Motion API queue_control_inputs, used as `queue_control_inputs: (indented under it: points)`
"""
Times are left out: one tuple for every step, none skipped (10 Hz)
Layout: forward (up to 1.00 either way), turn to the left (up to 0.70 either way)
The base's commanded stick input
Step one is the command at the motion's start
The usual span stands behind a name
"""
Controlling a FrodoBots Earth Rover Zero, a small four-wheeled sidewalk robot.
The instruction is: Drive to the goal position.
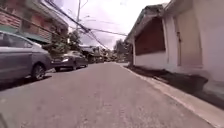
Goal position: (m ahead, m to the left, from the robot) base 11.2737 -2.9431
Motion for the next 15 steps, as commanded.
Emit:
queue_control_inputs:
  points:
    - [1.00,0.00]
    - [1.00,0.00]
    - [1.00,0.00]
    - [1.00,0.00]
    - [1.00,0.00]
    - [1.00,0.00]
    - [1.00,0.00]
    - [1.00,0.00]
    - [1.00,0.00]
    - [1.00,0.00]
    - [1.00,0.00]
    - [1.00,0.00]
    - [1.00,0.00]
    - [1.00,0.00]
    - [1.00,0.00]
